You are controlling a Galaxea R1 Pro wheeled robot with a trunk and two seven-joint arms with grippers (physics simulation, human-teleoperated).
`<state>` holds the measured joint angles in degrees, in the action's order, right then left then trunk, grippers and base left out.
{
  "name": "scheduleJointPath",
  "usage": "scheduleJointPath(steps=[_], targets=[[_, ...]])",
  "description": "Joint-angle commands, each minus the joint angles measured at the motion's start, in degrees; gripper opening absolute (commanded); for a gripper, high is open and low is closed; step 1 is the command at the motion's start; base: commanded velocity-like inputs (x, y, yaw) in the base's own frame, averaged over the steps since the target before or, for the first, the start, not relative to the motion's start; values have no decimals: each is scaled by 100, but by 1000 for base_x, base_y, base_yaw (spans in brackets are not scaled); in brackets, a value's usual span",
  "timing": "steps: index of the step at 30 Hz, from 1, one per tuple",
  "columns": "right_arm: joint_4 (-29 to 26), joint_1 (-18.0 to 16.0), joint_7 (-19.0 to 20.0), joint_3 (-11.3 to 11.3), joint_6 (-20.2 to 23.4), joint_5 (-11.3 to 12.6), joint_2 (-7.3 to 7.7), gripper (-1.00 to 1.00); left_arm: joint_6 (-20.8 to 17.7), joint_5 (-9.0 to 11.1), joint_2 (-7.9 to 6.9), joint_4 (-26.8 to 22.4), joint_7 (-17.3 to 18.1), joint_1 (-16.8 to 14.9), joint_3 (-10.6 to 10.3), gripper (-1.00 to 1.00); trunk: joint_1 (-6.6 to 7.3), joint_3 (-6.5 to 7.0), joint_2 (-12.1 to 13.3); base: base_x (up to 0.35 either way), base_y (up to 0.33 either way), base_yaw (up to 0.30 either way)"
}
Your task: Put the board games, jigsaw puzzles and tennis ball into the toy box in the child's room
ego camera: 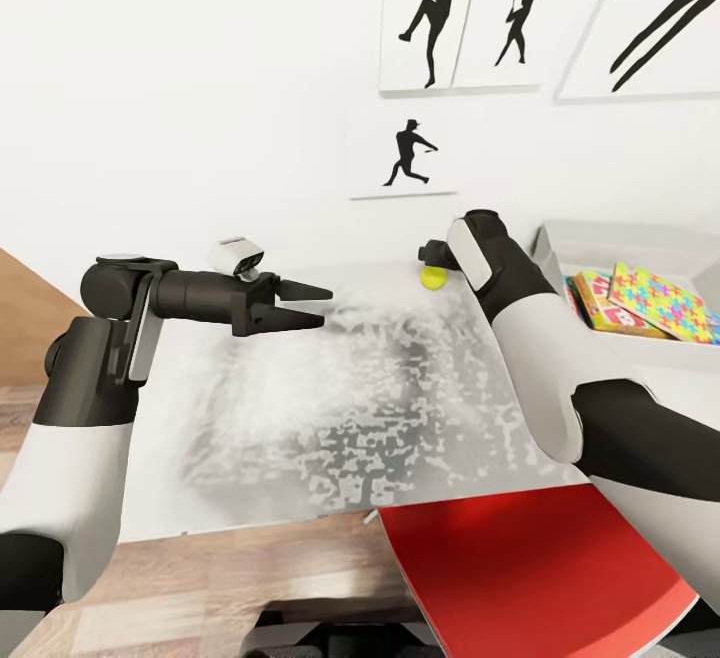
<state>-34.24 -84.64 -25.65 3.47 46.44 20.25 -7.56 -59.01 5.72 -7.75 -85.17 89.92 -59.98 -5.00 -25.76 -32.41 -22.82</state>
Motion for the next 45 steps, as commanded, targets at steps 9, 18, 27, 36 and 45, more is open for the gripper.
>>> scheduleJointPath(steps=[9,18,27,36,45], targets=[[-9,-25,-54,30,-20,50,-28,100,-51,17,-25,0,8,-5,7,100,-3,-92,-10,0,0,0],[-28,-26,-54,30,-20,49,-35,100,-49,17,-9,0,8,-5,16,100,-3,-176,-10,0,0,0],[-38,-26,-57,30,-52,42,-35,100,-42,17,0,0,8,-5,11,100,-3,-260,-10,0,0,0],[-75,-18,-61,42,-70,40,-27,100,-25,17,-10,0,8,-5,10,100,-3,-344,-10,0,0,0],[-82,-16,-56,366,-69,47,-23,100,-23,17,2,0,8,-5,-1,100,-3,-428,-10,0,0,0]])
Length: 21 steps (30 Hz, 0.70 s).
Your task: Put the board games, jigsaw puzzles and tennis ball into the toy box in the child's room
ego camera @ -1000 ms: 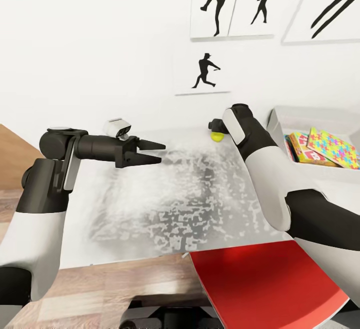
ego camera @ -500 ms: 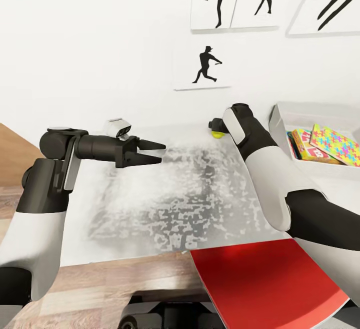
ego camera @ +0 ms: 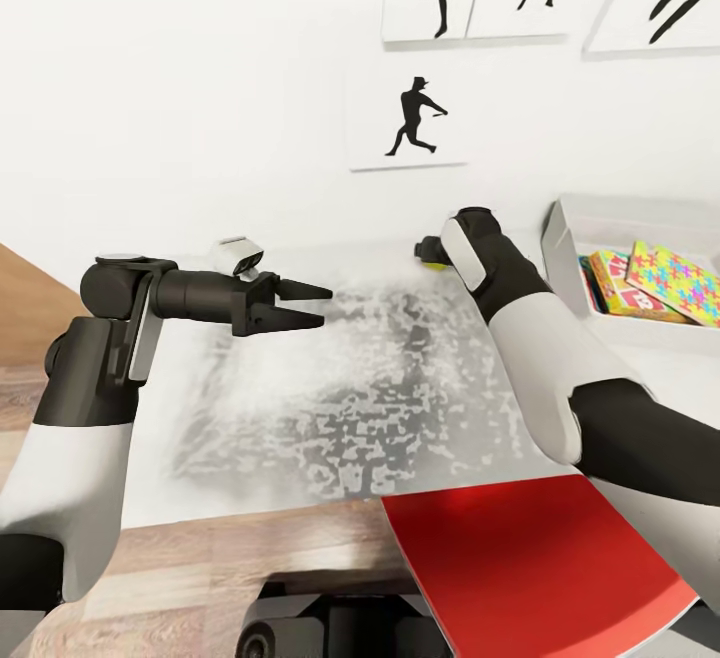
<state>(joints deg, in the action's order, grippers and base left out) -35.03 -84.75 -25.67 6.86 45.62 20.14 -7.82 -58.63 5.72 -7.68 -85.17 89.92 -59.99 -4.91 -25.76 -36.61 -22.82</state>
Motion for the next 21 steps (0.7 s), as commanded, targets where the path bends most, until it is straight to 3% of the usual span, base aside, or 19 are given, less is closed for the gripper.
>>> scheduleJointPath(steps=[1,6,21], targets=[[-3,-3,-55,61,12,58,3,100,-61,17,-6,0,8,-4,-10,100,-3,-17,-10,0,0,0],[-4,-6,-59,174,9,60,-4,100,-61,17,-5,0,8,-4,-10,100,-3,-64,-10,0,0,0],[-236,-13,-65,201,65,67,-17,100,-61,17,-14,0,8,-4,-10,100,-3,-203,-10,0,0,0]])
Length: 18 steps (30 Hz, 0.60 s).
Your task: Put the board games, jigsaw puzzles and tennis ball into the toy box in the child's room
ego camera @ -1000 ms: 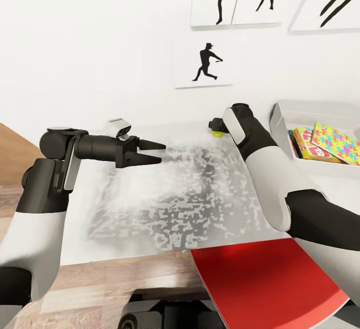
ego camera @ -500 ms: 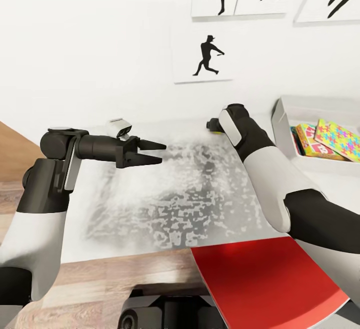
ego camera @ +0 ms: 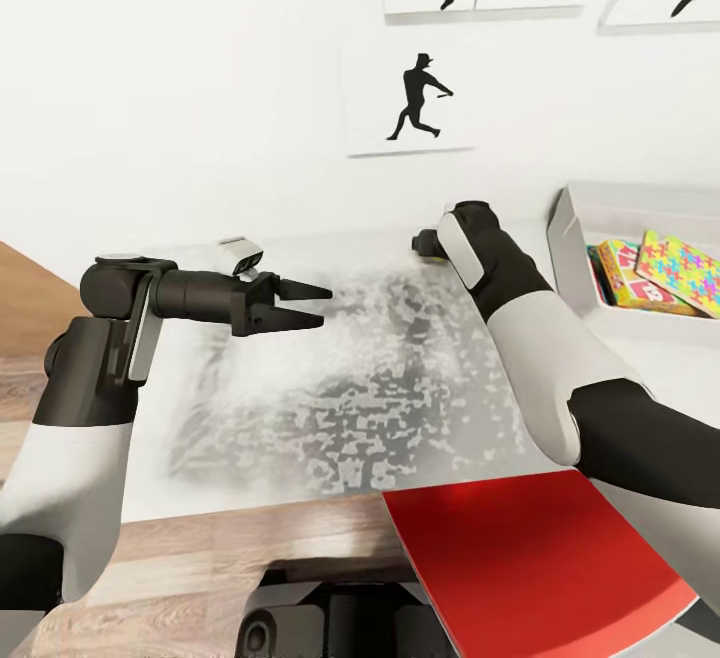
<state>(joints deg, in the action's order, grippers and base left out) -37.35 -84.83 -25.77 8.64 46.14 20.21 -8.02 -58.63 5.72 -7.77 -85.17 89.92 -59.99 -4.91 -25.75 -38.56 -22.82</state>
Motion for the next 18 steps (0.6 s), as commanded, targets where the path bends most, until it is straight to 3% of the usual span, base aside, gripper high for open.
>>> scheduleJointPath(steps=[1,18], targets=[[-18,-5,-56,23,15,59,3,100,-61,17,-6,0,8,-4,-10,100,-3,-17,-10,0,0,0],[-80,-103,-351,23,42,55,4,100,-61,17,-5,0,8,-4,-2,100,-3,-175,-10,0,0,0]])
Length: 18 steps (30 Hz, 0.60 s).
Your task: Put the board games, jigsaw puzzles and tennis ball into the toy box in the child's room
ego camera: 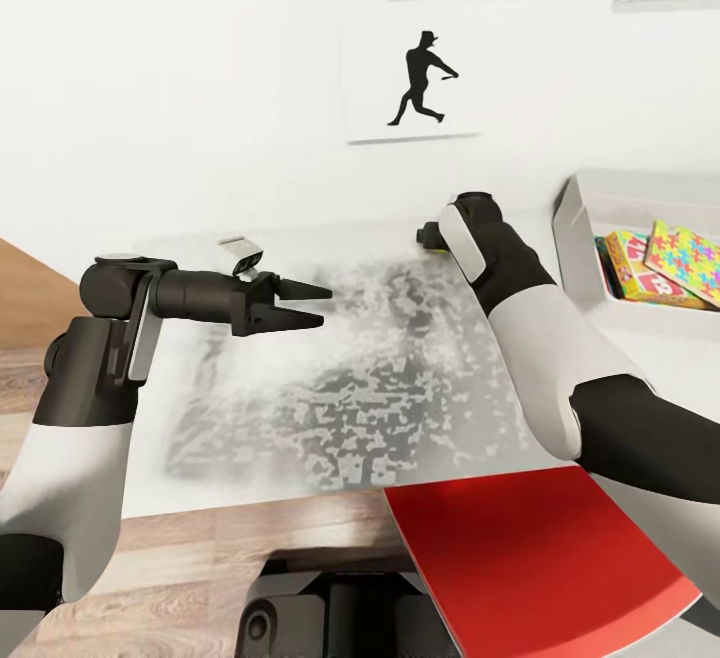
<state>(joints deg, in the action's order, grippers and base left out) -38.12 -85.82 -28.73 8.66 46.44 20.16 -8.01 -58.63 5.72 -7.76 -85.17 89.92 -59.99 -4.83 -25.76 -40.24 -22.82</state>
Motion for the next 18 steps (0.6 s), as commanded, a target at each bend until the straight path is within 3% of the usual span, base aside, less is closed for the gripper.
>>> scheduleJointPath(steps=[1,18], targets=[[-3,-5,-57,22,10,59,3,100,-61,17,-6,0,8,-4,-10,100,-3,-17,-10,0,0,0],[-16,-10,-62,25,-2,58,1,100,-61,17,-3,0,8,-4,-14,100,-3,-175,-10,0,0,0]])
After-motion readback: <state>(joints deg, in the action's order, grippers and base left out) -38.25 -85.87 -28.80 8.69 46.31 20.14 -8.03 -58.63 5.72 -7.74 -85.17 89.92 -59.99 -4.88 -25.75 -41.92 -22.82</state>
